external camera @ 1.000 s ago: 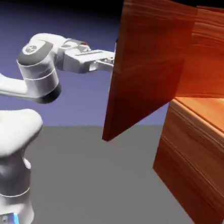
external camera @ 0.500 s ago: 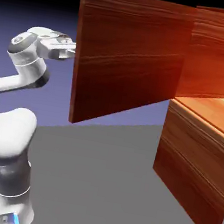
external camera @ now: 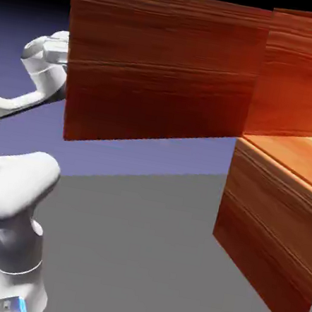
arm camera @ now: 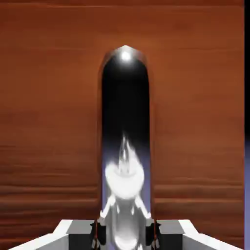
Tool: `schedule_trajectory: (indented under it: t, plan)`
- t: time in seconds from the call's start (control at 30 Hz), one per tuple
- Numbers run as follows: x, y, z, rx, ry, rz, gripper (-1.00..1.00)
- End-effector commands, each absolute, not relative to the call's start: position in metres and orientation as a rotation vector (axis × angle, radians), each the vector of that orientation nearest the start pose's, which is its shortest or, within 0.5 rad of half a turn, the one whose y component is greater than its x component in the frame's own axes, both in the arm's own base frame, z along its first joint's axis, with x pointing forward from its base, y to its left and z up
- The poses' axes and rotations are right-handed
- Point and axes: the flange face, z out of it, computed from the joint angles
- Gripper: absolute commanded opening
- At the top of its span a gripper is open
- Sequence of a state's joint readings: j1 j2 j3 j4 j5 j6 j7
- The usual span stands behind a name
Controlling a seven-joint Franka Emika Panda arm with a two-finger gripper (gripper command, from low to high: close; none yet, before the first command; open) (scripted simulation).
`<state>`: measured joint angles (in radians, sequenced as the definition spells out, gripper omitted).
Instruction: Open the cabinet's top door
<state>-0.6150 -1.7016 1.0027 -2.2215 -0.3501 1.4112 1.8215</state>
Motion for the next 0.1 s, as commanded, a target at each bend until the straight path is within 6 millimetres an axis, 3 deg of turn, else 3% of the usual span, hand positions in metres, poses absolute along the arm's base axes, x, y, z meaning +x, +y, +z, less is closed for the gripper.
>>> schedule_trajectory:
  t: [0.0,0.07]
  plan:
    - [0.154,0.314,0.592,-1.102,2.419,-2.490,-1.00]
    - [0.158,0.331,0.592,-1.071,2.460,-2.497,-1.00]
